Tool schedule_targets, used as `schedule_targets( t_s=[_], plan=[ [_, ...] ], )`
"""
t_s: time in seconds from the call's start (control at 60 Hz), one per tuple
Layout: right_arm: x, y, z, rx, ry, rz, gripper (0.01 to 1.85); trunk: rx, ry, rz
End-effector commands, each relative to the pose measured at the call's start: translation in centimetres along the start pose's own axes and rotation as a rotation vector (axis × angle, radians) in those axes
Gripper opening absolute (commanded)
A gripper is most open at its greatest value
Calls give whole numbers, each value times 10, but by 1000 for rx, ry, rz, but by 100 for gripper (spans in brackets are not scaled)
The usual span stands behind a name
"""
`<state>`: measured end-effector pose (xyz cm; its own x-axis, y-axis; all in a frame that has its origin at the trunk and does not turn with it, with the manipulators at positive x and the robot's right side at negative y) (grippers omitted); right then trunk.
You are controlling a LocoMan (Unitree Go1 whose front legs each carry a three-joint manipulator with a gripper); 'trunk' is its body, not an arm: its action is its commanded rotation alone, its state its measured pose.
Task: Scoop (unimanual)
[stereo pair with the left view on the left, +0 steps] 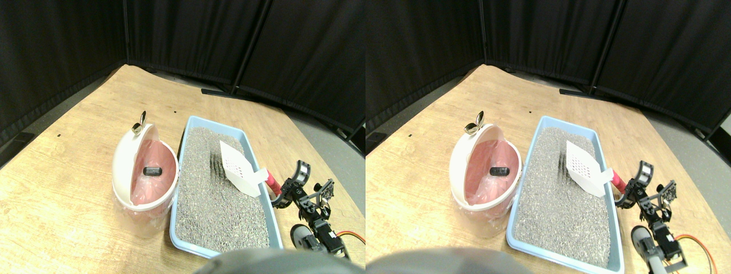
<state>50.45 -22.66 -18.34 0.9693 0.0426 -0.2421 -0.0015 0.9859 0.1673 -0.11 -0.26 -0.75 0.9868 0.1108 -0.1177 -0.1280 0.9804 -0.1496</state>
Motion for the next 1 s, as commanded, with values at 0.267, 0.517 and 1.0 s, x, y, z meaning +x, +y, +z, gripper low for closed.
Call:
schedule_targets(
  t_s=[0.267,0.517,1.0],
  plan=[
    [-28,5,21,-15,-153,124,139,31,0,-32],
    [-49,-1,29,-36,-378,196,6,65,-1,-69],
    [-79,-6,31,-73,-409,180,6,110,2,-105]
  ],
)
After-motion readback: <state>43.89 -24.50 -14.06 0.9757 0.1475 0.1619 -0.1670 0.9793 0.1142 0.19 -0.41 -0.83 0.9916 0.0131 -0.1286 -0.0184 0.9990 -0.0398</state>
